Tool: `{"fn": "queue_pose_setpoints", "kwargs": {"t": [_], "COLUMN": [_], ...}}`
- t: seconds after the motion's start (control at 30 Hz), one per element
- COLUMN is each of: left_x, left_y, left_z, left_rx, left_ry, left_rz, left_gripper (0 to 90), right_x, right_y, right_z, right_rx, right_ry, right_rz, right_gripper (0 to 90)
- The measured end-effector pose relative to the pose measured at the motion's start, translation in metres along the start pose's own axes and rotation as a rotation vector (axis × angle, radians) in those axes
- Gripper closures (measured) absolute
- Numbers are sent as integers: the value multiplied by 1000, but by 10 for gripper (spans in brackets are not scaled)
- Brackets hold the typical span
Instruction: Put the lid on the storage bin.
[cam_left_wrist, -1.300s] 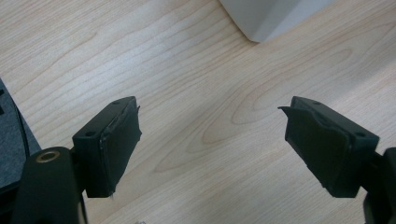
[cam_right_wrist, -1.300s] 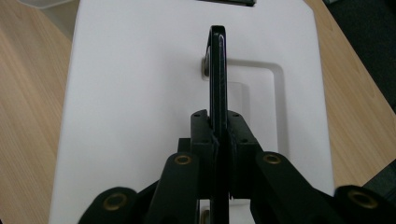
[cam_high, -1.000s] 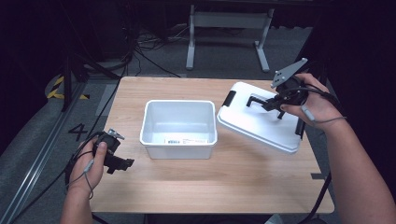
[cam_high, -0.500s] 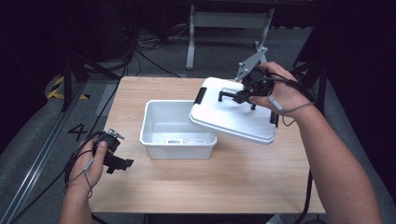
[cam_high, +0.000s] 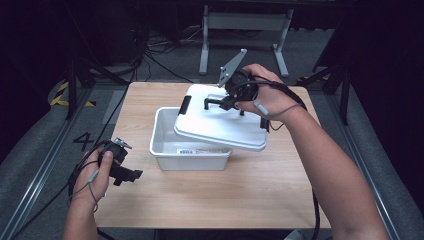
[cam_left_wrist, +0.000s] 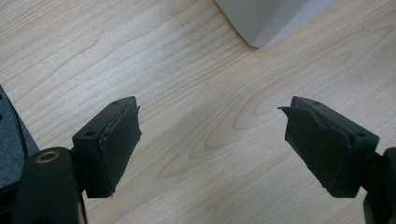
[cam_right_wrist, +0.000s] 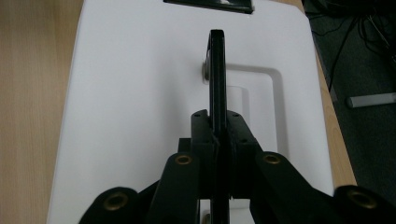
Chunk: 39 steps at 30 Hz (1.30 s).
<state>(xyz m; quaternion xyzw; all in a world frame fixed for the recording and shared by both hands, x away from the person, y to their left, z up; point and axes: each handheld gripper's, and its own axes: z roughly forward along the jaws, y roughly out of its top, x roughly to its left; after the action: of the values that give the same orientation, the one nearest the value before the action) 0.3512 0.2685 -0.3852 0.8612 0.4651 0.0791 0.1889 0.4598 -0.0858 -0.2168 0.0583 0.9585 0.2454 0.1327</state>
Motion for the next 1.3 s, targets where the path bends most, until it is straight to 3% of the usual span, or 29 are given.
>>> {"fn": "queue_pose_setpoints", "kwargs": {"t": [0.37,0.77,1.07,1.3], "left_x": [0,1,3,4], "left_y": [0,-6,-9,-9], "left_z": [1,-1,-3,-3], "left_rx": [1,-8,-14,-15], "left_ry": [0,2,1,2], "left_rz": [1,-17,-18,-16], "left_gripper": [187,189,187,188], "right_x": [2,5,7,7], "right_y": [21,41,46,42], "right_z": [17,57,81,95], "right_rx": [-24,-42,-44,-16], "right_ry": [7,65,109,132], "right_rz": [-36,-96,-115,-123], "right_gripper": [839,838,839,839]}}
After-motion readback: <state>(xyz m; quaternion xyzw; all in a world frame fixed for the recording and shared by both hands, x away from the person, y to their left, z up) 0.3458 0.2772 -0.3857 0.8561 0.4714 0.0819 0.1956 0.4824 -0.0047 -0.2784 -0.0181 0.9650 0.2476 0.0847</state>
